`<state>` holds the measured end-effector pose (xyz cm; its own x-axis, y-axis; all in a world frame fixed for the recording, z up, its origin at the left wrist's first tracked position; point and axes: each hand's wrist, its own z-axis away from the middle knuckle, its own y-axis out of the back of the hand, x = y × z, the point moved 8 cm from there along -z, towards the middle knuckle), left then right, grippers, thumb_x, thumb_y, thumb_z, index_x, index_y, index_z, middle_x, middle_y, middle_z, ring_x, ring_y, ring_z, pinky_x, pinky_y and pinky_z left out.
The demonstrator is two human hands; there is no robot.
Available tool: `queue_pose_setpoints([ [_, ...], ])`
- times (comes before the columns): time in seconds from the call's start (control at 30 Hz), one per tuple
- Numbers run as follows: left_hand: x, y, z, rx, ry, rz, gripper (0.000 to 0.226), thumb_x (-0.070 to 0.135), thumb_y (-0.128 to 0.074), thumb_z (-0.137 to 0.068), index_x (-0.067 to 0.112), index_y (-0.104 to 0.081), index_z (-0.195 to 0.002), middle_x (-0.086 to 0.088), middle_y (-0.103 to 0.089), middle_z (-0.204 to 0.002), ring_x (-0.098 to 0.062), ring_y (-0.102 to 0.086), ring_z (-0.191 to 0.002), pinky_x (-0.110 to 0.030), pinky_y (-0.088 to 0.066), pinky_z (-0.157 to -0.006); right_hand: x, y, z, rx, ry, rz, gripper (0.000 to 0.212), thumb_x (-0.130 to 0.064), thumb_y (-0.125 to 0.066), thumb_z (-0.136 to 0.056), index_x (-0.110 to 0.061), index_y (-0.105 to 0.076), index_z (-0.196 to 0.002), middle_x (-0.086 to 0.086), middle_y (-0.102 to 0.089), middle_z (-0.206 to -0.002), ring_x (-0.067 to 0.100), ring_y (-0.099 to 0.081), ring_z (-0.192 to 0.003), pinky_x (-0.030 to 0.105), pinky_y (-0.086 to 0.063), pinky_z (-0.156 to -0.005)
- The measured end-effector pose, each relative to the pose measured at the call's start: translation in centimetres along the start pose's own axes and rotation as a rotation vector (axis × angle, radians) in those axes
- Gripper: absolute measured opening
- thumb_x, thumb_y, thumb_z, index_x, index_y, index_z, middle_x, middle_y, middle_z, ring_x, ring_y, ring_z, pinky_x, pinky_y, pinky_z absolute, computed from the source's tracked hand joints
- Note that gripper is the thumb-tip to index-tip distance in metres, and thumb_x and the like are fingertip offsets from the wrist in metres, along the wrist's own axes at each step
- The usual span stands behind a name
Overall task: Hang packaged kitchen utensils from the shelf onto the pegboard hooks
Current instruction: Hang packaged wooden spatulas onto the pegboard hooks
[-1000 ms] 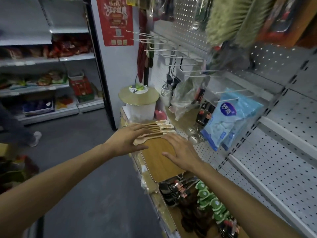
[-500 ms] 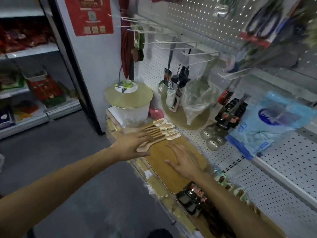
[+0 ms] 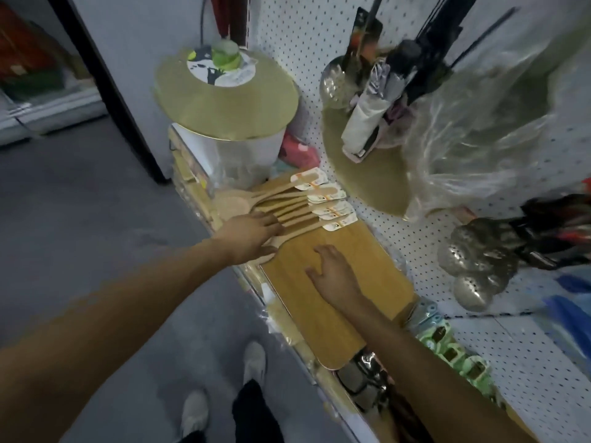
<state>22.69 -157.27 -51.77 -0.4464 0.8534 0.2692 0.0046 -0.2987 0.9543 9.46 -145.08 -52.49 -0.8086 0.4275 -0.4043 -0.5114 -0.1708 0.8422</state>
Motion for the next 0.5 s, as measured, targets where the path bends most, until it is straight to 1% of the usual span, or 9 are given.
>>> queue_pose_setpoints([
  [0.07,-2.0,-3.7,-3.4,-0.001,0.009,0.02,0.05,0.048,-0.052,-0.099,0.023,-0.049,-0.142,-0.001,-0.053,-0.139,-0.026,-0.051,-0.124,-0.04,-0.05,-0.094,2.0,-2.6,-4.3,-0.022,-0.057,-0.023,0.053,-0.036,-0.056,-0.096,-0.012,-0.045,-0.141,0.007,-0.046,-0.144,0.023,-0.047,-0.127,0.031,-0.038,-0.103],
  [0.17,-4.5,-8.8,-8.3,-0.022,0.075,0.019,0.048,0.047,-0.046,-0.102,0.021,-0.05,-0.142,-0.003,-0.054,-0.135,-0.028,-0.051,-0.121,-0.04,-0.049,-0.094,4.7,-5.8,-9.9,-0.032,-0.178,-0.09,0.048,-0.033,-0.059,-0.095,-0.008,-0.051,-0.136,0.011,-0.054,-0.137,0.025,-0.054,-0.122,0.032,-0.041,-0.1],
  [0.23,-5.8,-11.3,-11.3,-0.022,0.144,0.057,0.045,0.046,-0.044,-0.102,0.017,-0.056,-0.135,-0.006,-0.057,-0.13,-0.03,-0.053,-0.117,-0.04,-0.049,-0.094,6.1,-7.2,-12.8,-0.013,-0.258,-0.177,0.046,-0.03,-0.06,-0.094,-0.004,-0.055,-0.131,0.014,-0.061,-0.13,0.028,-0.057,-0.118,0.034,-0.044,-0.098],
  [0.3,-6.8,-13.0,-13.4,-0.021,0.218,0.103,0.041,0.045,-0.046,-0.102,0.018,-0.063,-0.127,-0.007,-0.062,-0.122,-0.03,-0.055,-0.113,-0.038,-0.049,-0.091,7.1,-8.2,-15.2,0.014,-0.308,-0.247,0.041,-0.029,-0.061,-0.094,-0.002,-0.061,-0.125,0.015,-0.065,-0.124,0.03,-0.06,-0.115,0.035,-0.046,-0.096],
  [0.33,-7.1,-13.7,-14.1,-0.032,0.242,0.106,0.036,0.042,-0.048,-0.102,0.018,-0.066,-0.123,-0.006,-0.064,-0.117,-0.029,-0.056,-0.111,-0.037,-0.05,-0.088,7.5,-8.7,-16.2,0.02,-0.325,-0.265,0.036,-0.029,-0.061,-0.094,-0.003,-0.066,-0.119,0.014,-0.067,-0.119,0.03,-0.061,-0.111,0.035,-0.047,-0.092],
  [0.4,-7.5,-15.2,-15.1,-0.07,0.274,0.105,0.028,0.035,-0.05,-0.101,0.02,-0.07,-0.113,-0.005,-0.068,-0.109,-0.028,-0.061,-0.102,-0.034,-0.053,-0.079,8.4,-9.8,-18.2,0.048,-0.369,-0.331,0.027,-0.03,-0.061,-0.093,-0.006,-0.072,-0.099,0.013,-0.072,-0.102,0.03,-0.066,-0.097,0.036,-0.052,-0.083],
  [0.47,-7.8,-16.5,-15.6,-0.096,0.314,0.066,0.022,0.03,-0.053,-0.1,0.022,-0.073,-0.103,-0.003,-0.07,-0.102,-0.027,-0.065,-0.093,-0.034,-0.055,-0.072,9.4,-10.6,-20.0,0.09,-0.458,-0.465,0.027,-0.032,-0.064,-0.091,-0.007,-0.073,-0.087,0.011,-0.074,-0.087,0.029,-0.07,-0.082,0.045,-0.058,-0.079],
  [0.5,-7.8,-16.9,-15.9,-0.098,0.32,0.034,0.02,0.028,-0.054,-0.099,0.023,-0.073,-0.101,-0.002,-0.071,-0.101,-0.026,-0.065,-0.093,-0.034,-0.055,-0.071,9.9,-11.1,-20.6,0.11,-0.512,-0.545,0.027,-0.031,-0.066,-0.09,-0.007,-0.073,-0.083,0.01,-0.074,-0.081,0.028,-0.072,-0.075,0.048,-0.06,-0.076],
])
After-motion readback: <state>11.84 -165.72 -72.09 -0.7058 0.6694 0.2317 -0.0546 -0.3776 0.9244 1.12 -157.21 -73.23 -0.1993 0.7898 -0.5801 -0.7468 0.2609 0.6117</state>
